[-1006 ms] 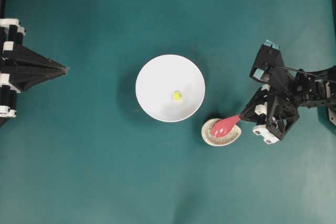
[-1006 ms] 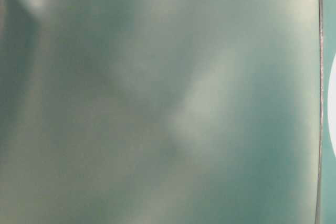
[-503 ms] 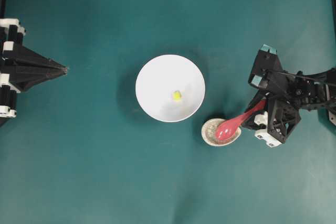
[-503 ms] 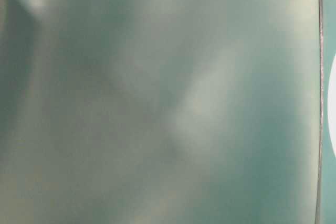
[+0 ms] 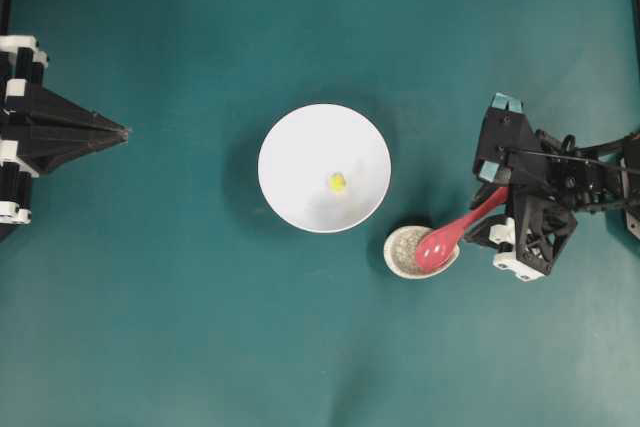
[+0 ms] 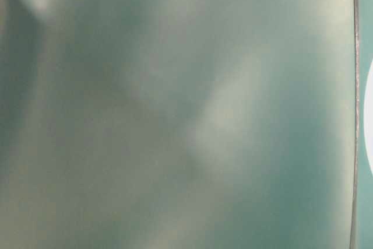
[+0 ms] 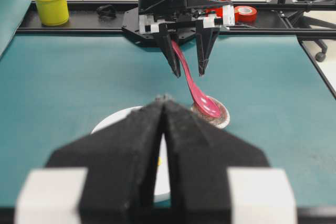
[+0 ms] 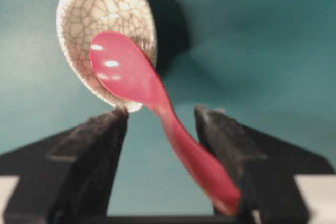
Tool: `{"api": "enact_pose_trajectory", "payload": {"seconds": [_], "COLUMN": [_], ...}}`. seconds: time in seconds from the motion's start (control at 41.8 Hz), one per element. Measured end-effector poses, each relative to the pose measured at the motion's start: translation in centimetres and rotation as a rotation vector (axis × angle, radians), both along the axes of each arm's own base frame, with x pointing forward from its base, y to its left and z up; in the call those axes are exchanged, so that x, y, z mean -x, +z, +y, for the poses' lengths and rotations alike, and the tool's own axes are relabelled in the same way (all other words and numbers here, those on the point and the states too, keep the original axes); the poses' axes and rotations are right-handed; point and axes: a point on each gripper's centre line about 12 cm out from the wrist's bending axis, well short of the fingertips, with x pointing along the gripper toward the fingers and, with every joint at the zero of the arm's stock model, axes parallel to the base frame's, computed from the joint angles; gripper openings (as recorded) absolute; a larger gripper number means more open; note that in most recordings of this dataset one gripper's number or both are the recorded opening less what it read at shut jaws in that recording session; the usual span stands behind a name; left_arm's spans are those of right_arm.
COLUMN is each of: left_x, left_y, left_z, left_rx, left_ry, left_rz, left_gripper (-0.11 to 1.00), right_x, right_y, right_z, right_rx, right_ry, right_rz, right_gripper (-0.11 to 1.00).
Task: Scoop the yellow hexagonal prism block from the bowl with a spoon using the right arm.
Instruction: 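Open the right gripper and reposition the spoon in the rest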
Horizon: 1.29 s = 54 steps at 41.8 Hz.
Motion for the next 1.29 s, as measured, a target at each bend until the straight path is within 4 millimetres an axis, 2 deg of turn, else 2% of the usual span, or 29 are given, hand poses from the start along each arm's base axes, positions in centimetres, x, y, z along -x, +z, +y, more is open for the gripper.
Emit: {"api": "enact_pose_trajectory", "payload": {"seconds": [0.239,0.551,1.053,1.293], "left_x": [0.0,0.0,0.0,0.0], "left_y": [0.0,0.0,0.0,0.0], "left_z": [0.0,0.0,0.0,0.0], "left_rx": [0.0,0.0,0.0,0.001], "left_ry": [0.0,0.0,0.0,0.0], "left_rz": [-0.002,0.0,-0.003,-0.002], "left_gripper": [0.01,0.01,0.01,0.01], "right_x": [0.1,0.2,-0.6,-1.4], "right_y": [-0.3,-1.1,-0.8,0.2], "right_z": [-0.2,-0.6,-0.8,-0.8], "right_rx": [0.05,0.121,0.156,0.175], "right_ry": [0.038,0.083,0.093,0.1], "right_rz": [0.013,0.113,0.22,0.221], "right_gripper": [0.57,0.57,0.57,0.57]}}
